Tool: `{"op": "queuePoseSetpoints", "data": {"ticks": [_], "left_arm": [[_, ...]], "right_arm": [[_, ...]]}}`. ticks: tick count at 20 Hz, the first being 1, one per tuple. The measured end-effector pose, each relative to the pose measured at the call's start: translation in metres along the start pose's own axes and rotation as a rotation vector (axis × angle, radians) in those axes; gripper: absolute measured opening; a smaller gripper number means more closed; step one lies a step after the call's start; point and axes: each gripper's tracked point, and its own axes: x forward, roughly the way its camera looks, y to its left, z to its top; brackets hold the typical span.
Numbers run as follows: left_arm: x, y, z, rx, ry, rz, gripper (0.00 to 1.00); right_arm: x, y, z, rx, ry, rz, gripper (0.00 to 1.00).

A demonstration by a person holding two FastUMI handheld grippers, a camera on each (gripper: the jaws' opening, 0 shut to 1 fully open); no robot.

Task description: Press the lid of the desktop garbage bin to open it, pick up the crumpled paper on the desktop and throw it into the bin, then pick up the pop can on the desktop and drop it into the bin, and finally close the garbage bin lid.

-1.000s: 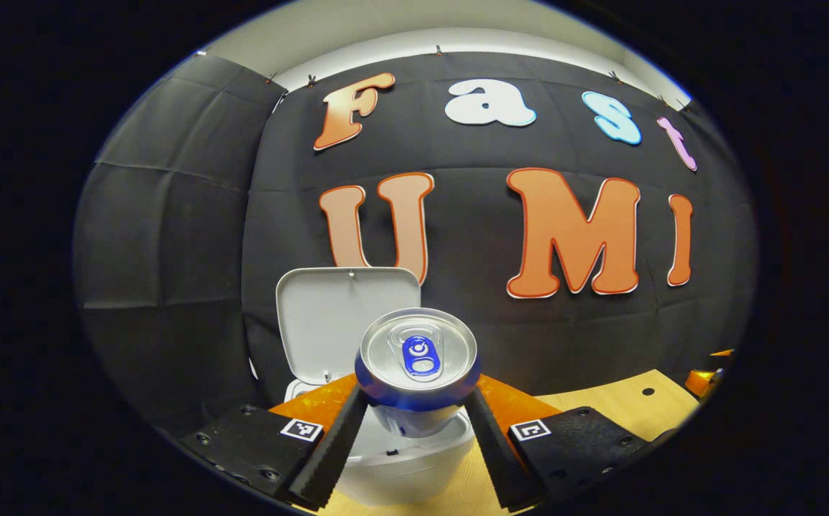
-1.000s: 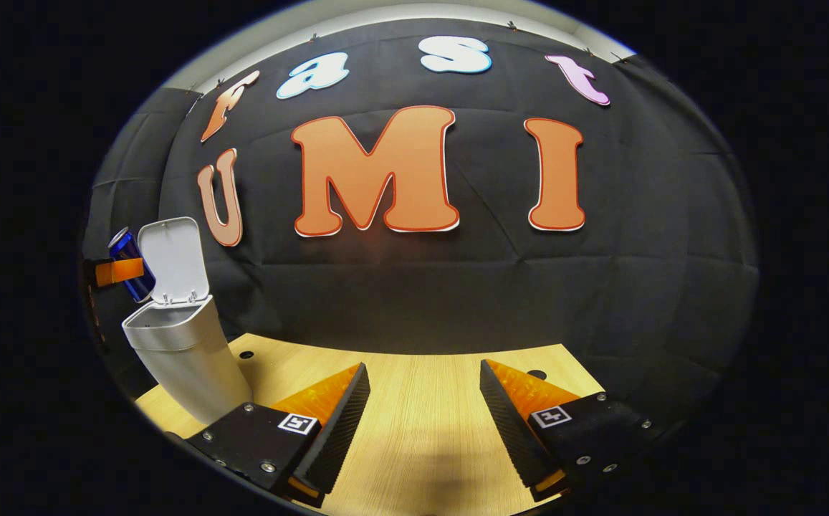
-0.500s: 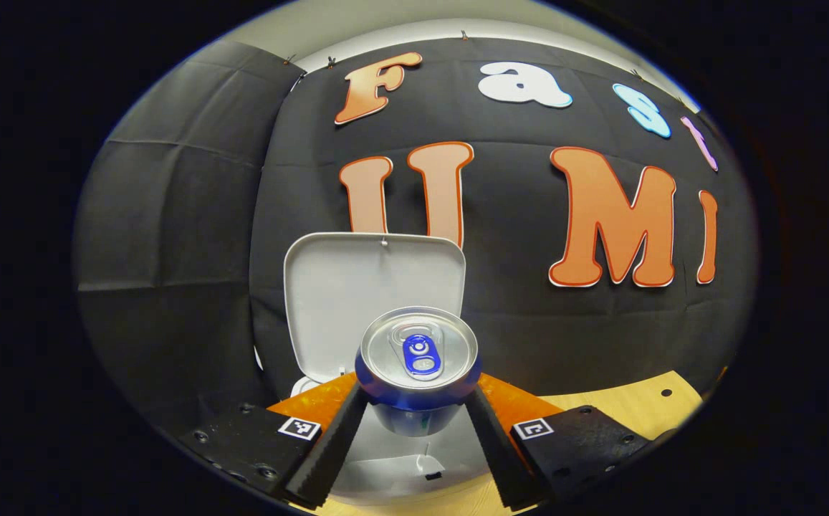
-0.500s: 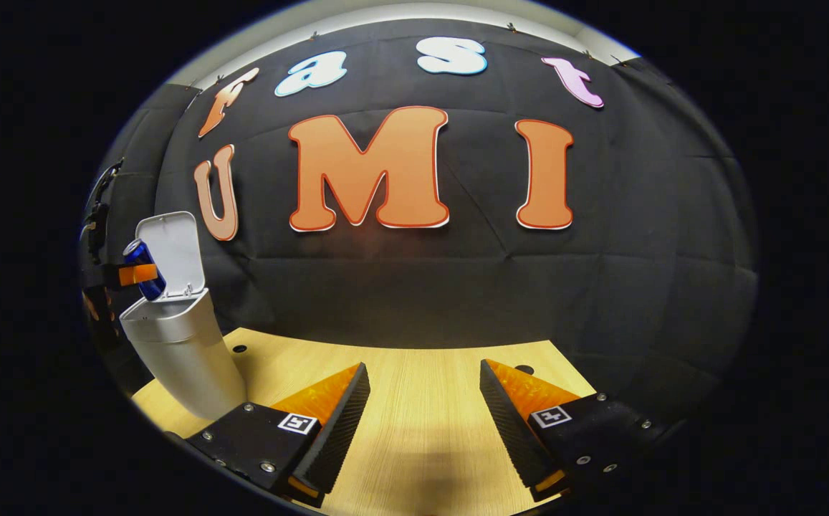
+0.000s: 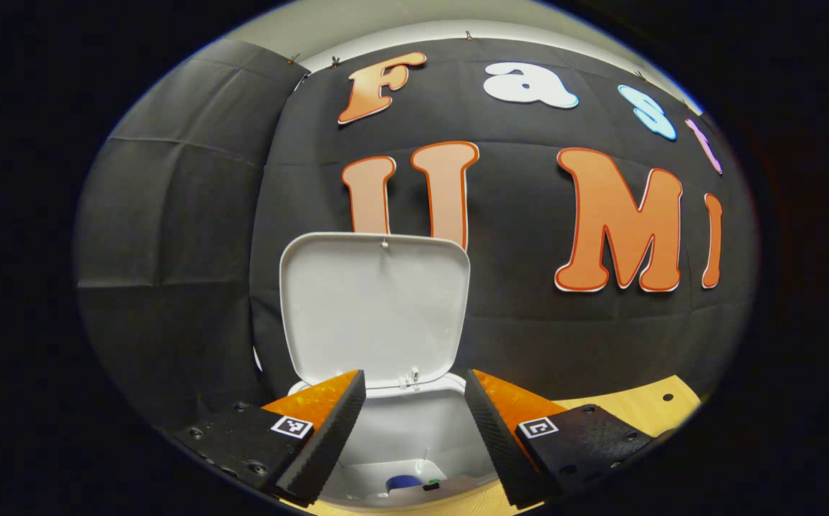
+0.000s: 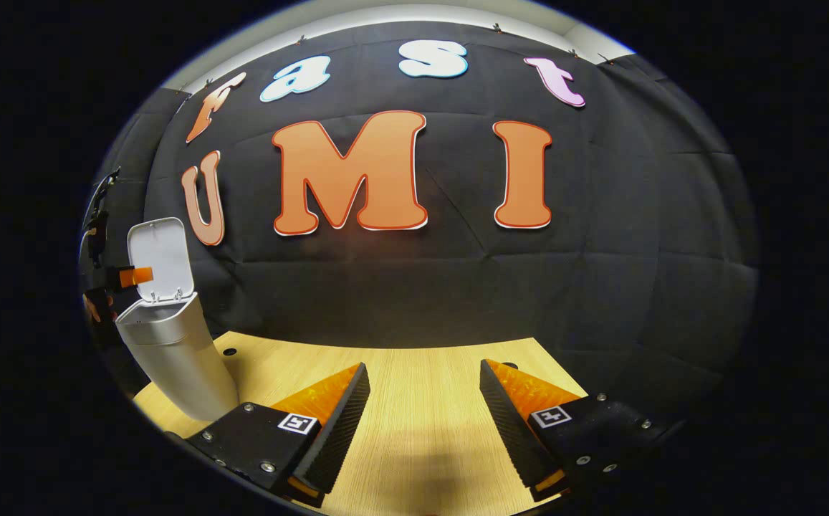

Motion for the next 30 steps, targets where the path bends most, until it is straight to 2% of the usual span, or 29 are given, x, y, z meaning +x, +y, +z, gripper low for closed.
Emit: {"op": "queuePoseSetpoints", "data": {"ticks": [7, 13, 17, 20, 26, 30], "left_arm": [[-0.007, 0.009, 0.085, -0.047, -0.100, 0.004, 0.88], [-0.010, 0.014, 0.161, 0.014, -0.183, -0.012, 0.88], [0.006, 0.021, 0.195, 0.041, -0.172, -0.009, 0.88], [0.024, 0.023, 0.215, 0.032, -0.146, -0.021, 0.88], [0.074, 0.028, 0.211, 0.018, 0.034, -0.068, 0.88], [0.107, 0.030, 0.180, 0.005, 0.169, -0.071, 0.88]], "right_arm": [[-0.006, -0.001, 0.000, 0.000, 0.003, 0.009, 0.92], [-0.008, -0.003, 0.001, 0.014, 0.001, 0.018, 0.93], [-0.009, -0.003, 0.003, 0.015, -0.003, 0.028, 0.93], [-0.008, -0.002, 0.004, 0.018, -0.005, 0.032, 0.93], [-0.009, -0.012, 0.004, 0.029, -0.002, 0.015, 0.93], [-0.010, -0.020, 0.002, 0.035, 0.004, 0.001, 0.93]]}}
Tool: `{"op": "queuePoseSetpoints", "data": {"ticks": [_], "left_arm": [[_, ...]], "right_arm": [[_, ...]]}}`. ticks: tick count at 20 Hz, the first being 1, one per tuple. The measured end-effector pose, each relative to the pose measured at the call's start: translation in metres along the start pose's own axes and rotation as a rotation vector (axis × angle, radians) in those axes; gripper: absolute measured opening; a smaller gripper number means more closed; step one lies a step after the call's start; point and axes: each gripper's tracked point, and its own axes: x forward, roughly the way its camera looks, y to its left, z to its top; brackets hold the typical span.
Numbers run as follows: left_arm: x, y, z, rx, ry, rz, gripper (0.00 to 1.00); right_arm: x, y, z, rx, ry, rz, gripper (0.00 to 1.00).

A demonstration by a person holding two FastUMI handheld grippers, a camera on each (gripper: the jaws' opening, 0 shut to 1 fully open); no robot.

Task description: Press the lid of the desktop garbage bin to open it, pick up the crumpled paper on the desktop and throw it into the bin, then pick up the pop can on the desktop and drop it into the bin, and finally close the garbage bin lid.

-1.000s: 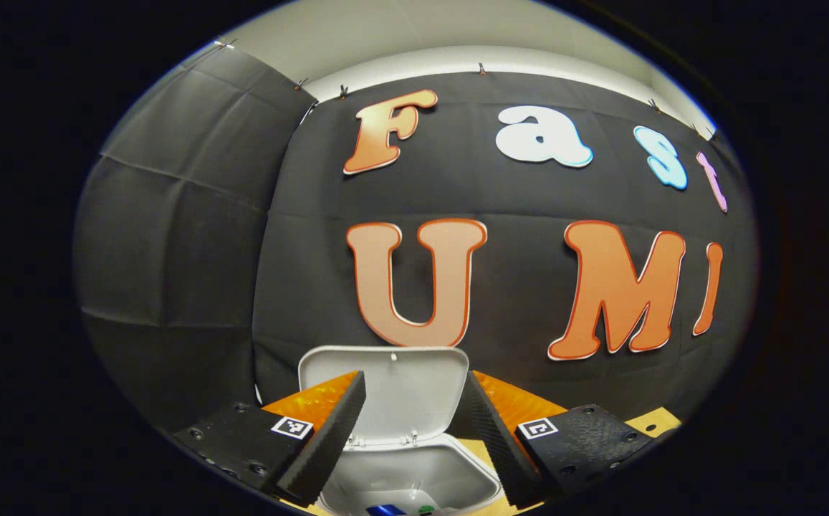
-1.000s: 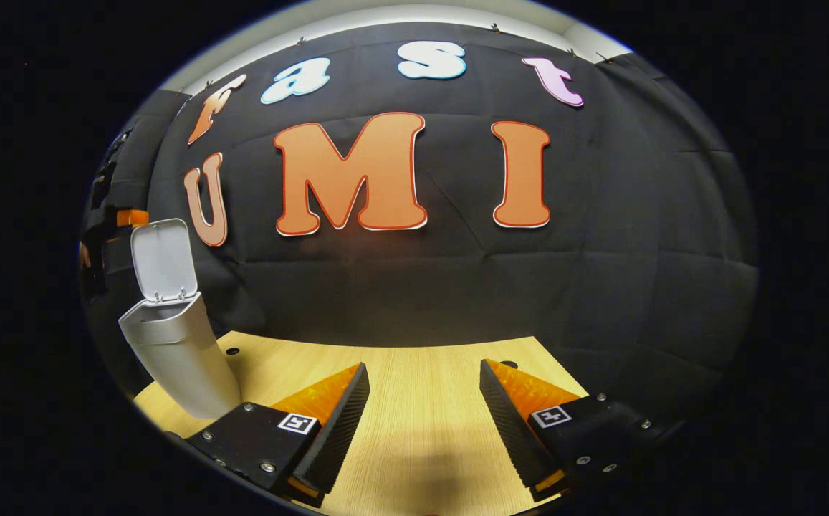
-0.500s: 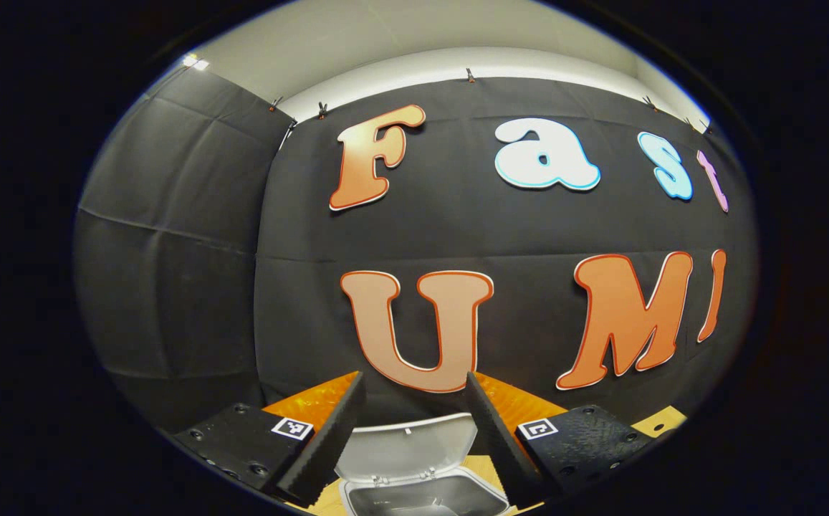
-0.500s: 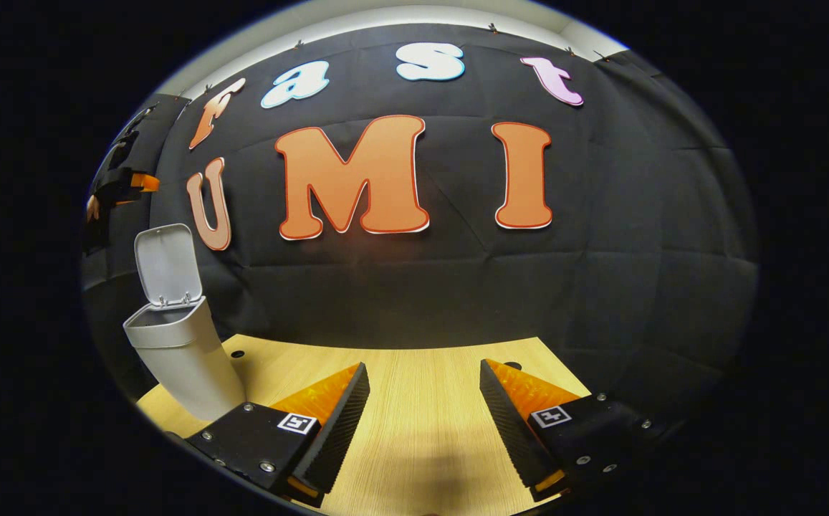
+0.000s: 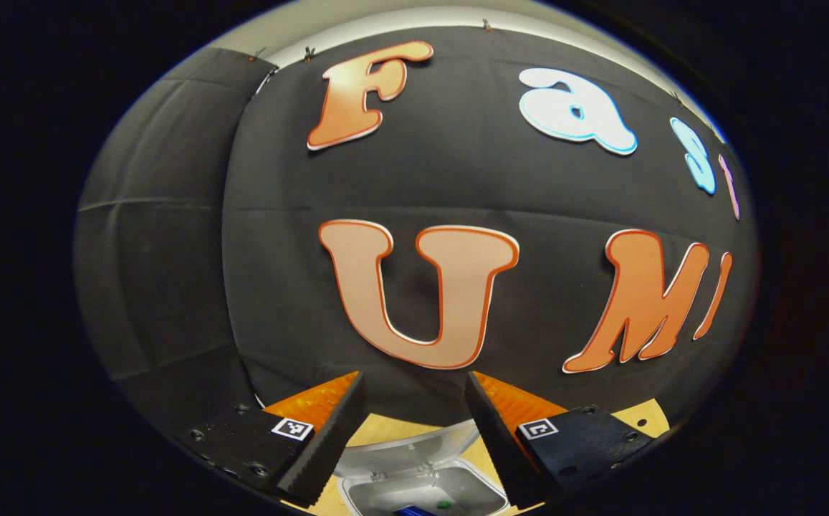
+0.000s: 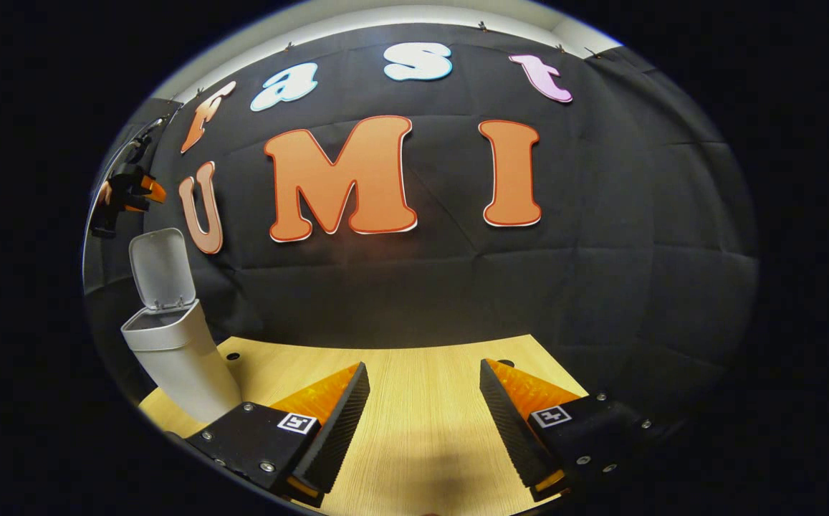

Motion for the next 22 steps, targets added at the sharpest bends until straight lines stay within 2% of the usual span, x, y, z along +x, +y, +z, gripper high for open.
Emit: {"op": "queuePoseSetpoints", "data": {"ticks": [3, 7, 10, 17, 22], "left_arm": [[0.023, 0.007, -0.021, -0.025, 0.109, 0.004, 0.88], [0.029, 0.001, -0.061, -0.015, 0.266, -0.015, 0.88], [0.029, -0.002, -0.066, -0.027, 0.290, -0.032, 0.89], [-0.007, -0.020, -0.114, -0.059, 0.450, -0.095, 0.89], [-0.033, -0.030, -0.160, -0.019, 0.568, -0.121, 0.90]], "right_arm": [[-0.003, -0.007, 0.000, -0.003, -0.002, -0.009, 0.93], [-0.004, -0.014, -0.001, 0.003, 0.003, -0.027, 0.93], [-0.004, -0.019, -0.003, 0.004, 0.004, -0.032, 0.93], [-0.004, -0.015, -0.005, 0.009, 0.007, -0.022, 0.93], [-0.002, -0.011, -0.009, 0.012, 0.015, -0.005, 0.93]]}}
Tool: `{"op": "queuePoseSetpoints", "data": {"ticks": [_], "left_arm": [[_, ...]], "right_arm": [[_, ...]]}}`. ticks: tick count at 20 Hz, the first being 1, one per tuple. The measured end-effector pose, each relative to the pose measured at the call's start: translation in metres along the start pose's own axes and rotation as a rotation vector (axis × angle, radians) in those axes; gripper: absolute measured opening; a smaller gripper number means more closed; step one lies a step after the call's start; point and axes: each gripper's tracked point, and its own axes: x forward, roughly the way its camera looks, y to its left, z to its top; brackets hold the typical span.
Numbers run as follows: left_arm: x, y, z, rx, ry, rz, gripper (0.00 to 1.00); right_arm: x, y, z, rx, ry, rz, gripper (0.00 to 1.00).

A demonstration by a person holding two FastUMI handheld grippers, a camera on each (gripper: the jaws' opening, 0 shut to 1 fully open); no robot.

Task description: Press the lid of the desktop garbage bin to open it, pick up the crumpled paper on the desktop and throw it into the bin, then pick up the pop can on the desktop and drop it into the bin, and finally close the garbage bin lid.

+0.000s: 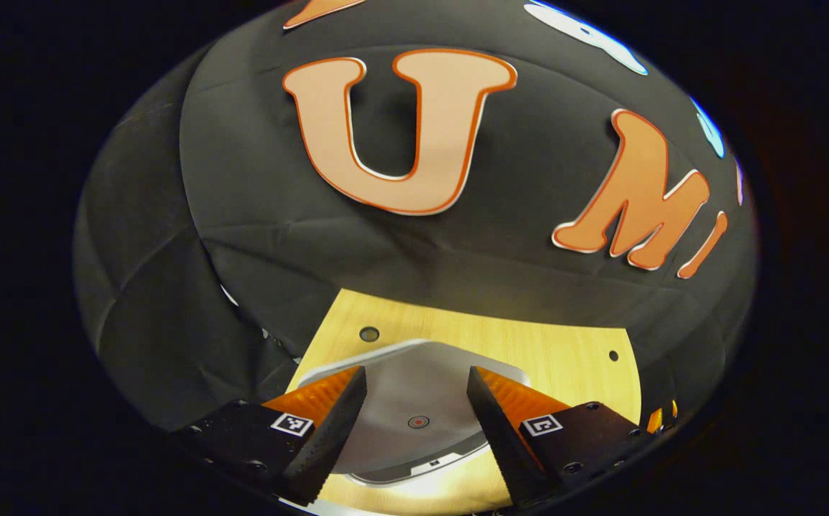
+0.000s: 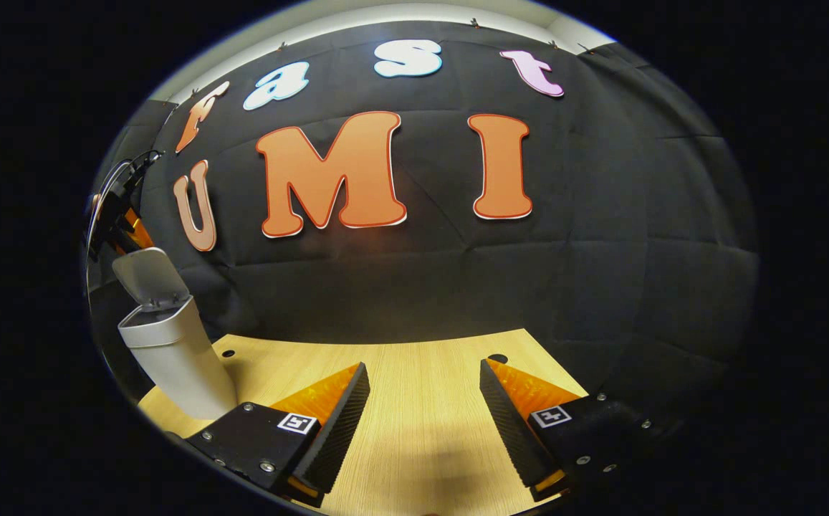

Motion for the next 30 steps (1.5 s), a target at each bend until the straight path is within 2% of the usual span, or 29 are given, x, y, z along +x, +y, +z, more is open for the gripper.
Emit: {"op": "queuePoseSetpoints", "data": {"ticks": [2, 4, 5, 9, 10, 12, 13, 15, 18, 21, 25, 30], "left_arm": [[0.007, 0.001, -0.029, -0.020, 0.069, -0.004, 0.90], [0.009, 0.001, -0.070, -0.039, 0.202, -0.008, 0.91], [0.009, 0.003, -0.082, -0.047, 0.222, -0.008, 0.93], [0.021, 0.002, -0.118, 0.015, 0.280, 0.008, 0.97], [0.019, 0.006, -0.130, 0.036, 0.320, 0.033, 0.96], [0.023, 0.004, -0.118, 0.102, 0.254, 0.036, 0.98], [0.022, 0.003, -0.129, 0.098, 0.271, 0.032, 0.96], [0.021, 0.004, -0.122, 0.134, 0.243, 0.033, 0.98], [0.020, 0.005, -0.123, 0.136, 0.220, 0.038, 0.98], [0.017, 0.008, -0.120, 0.075, 0.181, 0.065, 0.97], [0.008, 0.001, -0.091, 0.052, -0.007, 0.088, 0.97], [-0.025, -0.004, -0.069, 0.030, -0.207, 0.046, 0.97]], "right_arm": [[0.000, 0.004, -0.001, -0.001, -0.002, 0.011, 0.93], [0.002, 0.008, 0.000, -0.009, -0.003, 0.019, 0.93], [0.002, 0.009, -0.001, -0.011, -0.001, 0.023, 0.93], [0.003, 0.006, -0.004, -0.012, 0.004, 0.025, 0.93], [0.004, 0.005, -0.005, -0.013, 0.006, 0.024, 0.93], [0.005, 0.006, -0.007, -0.014, 0.010, 0.029, 0.93], [0.006, 0.008, -0.008, -0.017, 0.013, 0.033, 0.93], [0.006, 0.016, -0.008, -0.027, 0.015, 0.050, 0.93], [0.005, 0.023, -0.005, -0.033, 0.006, 0.071, 0.93], [0.006, 0.028, 0.002, -0.028, -0.002, 0.083, 0.93], [0.006, 0.032, 0.009, -0.039, -0.011, 0.096, 0.92], [0.004, 0.043, 0.019, -0.041, -0.024, 0.117, 0.93]]}}
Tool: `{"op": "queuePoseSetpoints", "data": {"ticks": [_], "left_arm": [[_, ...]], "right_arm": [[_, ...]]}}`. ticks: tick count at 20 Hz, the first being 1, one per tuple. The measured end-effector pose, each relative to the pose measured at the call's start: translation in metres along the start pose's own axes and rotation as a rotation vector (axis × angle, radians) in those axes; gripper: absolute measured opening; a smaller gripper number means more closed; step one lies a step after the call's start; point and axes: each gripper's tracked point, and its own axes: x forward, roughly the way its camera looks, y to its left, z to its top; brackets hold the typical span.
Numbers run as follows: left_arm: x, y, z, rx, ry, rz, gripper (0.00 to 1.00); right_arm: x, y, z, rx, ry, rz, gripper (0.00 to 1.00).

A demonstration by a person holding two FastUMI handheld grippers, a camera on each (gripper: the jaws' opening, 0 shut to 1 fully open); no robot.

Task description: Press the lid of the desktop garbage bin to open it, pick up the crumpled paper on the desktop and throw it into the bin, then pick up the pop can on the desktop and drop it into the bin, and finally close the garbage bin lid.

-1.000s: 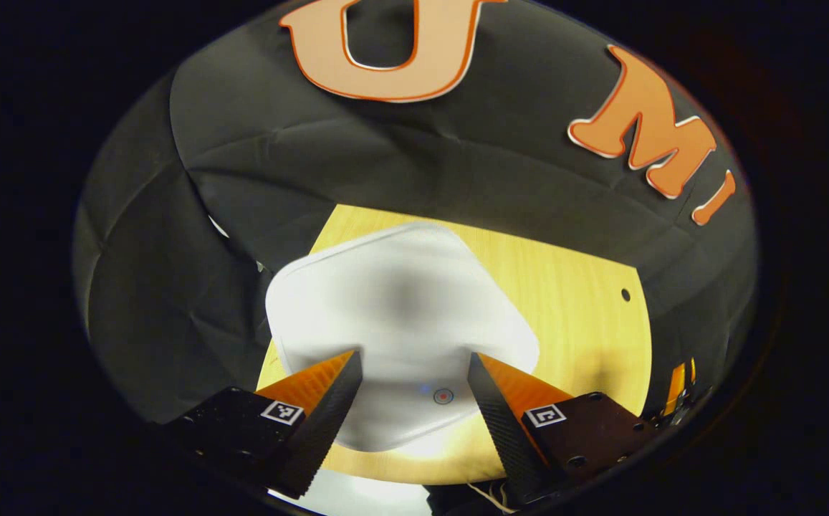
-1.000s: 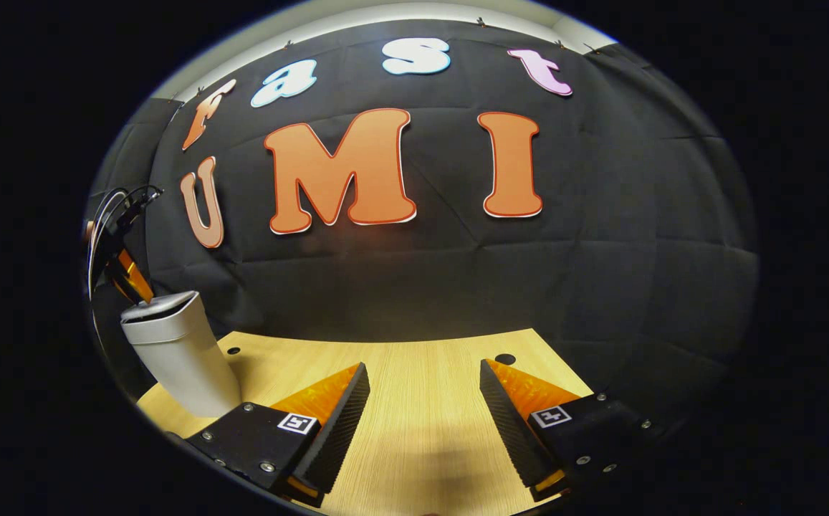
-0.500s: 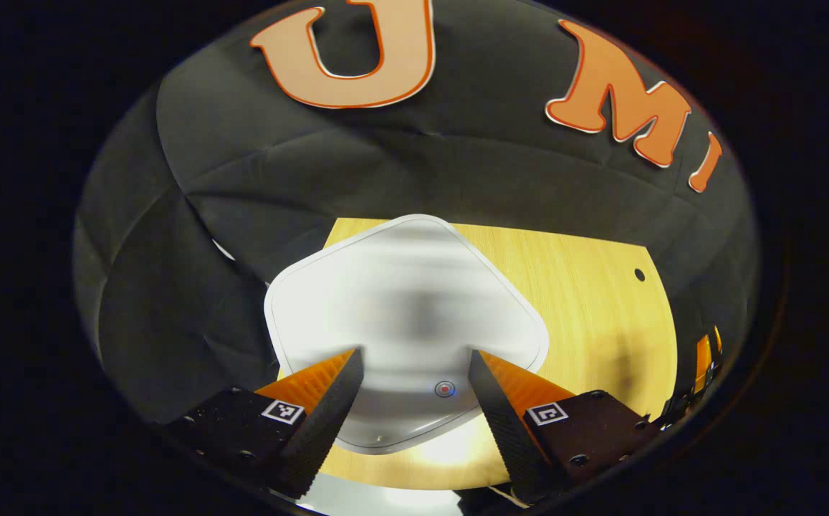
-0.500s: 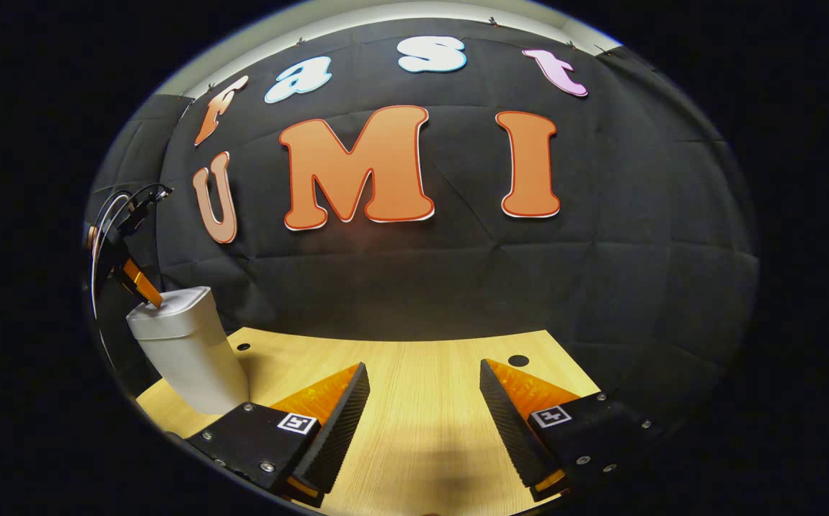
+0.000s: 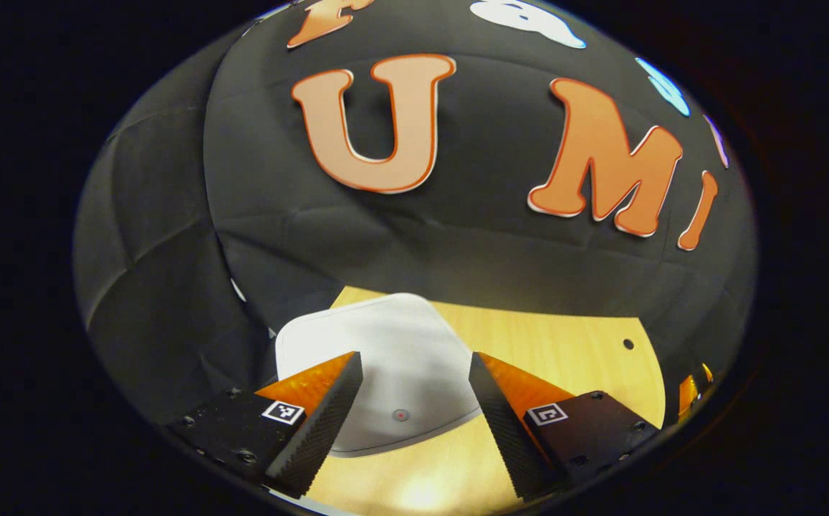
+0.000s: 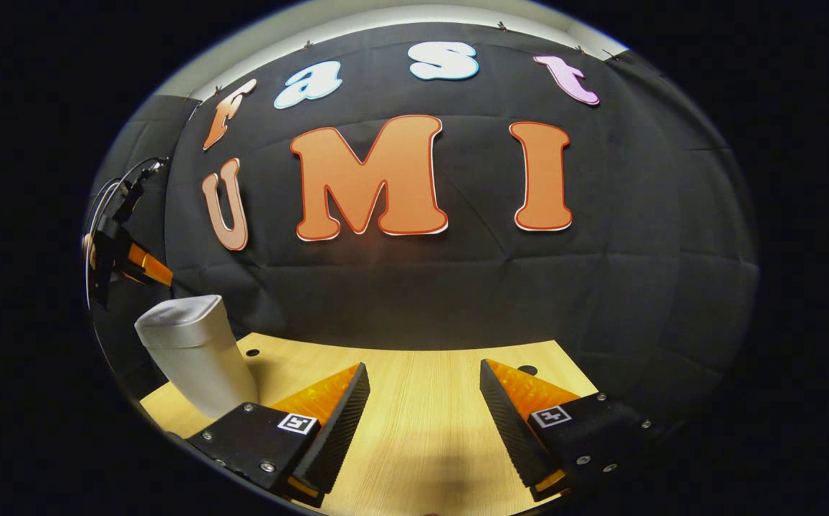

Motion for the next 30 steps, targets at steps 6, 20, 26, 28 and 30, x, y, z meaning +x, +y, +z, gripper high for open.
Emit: {"op": "queuePoseSetpoints", "data": {"ticks": [6, 20, 26, 28, 30], "left_arm": [[-0.015, 0.003, 0.027, 0.058, -0.243, 0.007, 0.96], [-0.056, -0.060, 0.015, 0.090, -0.519, -0.067, 0.94], [-0.063, -0.076, -0.014, 0.062, -0.524, -0.087, 0.94], [-0.065, -0.083, -0.017, 0.068, -0.535, -0.097, 0.94], [-0.067, -0.088, -0.022, 0.071, -0.538, -0.109, 0.94]], "right_arm": [[-0.004, 0.008, 0.016, -0.008, -0.033, 0.014, 0.92], [-0.017, 0.020, 0.030, -0.003, -0.064, 0.025, 0.92], [-0.020, 0.024, 0.026, -0.004, -0.059, 0.027, 0.92], [-0.021, 0.026, 0.024, 0.002, -0.054, 0.029, 0.92], [-0.021, 0.028, 0.022, 0.003, -0.051, 0.032, 0.93]]}}
